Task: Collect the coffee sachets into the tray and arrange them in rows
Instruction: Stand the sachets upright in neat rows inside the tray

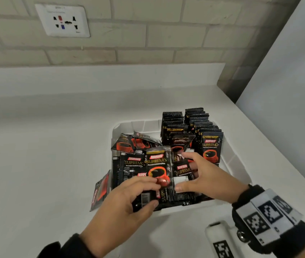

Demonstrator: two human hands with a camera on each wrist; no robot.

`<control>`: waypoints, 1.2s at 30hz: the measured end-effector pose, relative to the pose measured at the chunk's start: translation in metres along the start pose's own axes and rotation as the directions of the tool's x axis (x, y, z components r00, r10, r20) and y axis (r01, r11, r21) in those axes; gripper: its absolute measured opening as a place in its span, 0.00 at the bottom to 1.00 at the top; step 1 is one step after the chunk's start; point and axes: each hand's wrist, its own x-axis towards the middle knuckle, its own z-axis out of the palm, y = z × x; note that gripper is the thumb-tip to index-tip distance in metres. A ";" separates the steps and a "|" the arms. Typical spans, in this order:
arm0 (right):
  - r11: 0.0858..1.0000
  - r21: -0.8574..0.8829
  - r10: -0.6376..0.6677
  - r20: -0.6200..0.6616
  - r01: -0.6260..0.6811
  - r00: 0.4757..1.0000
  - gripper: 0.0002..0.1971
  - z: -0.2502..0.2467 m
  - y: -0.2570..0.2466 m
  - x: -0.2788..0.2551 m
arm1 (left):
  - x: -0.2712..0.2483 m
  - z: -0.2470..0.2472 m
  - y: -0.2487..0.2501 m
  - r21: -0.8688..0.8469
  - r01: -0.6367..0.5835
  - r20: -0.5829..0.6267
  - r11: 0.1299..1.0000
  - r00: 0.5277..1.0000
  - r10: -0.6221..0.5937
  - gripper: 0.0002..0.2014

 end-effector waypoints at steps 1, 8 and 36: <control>0.999 0.036 0.018 0.001 -0.018 1.000 0.44 -0.001 -0.003 -0.001 | 0.000 0.000 0.000 -0.006 0.001 -0.001 1.000 1.000 -0.001 0.20; 0.998 -0.032 0.055 -0.045 -0.056 0.997 0.49 -0.003 -0.003 0.004 | -0.001 -0.001 0.003 -0.062 -0.004 -0.035 0.998 0.999 0.002 0.21; 0.984 -0.175 -0.005 0.075 0.018 0.997 0.39 0.000 -0.011 0.025 | -0.001 -0.002 0.003 -0.153 0.054 -0.089 0.987 0.994 -0.068 0.19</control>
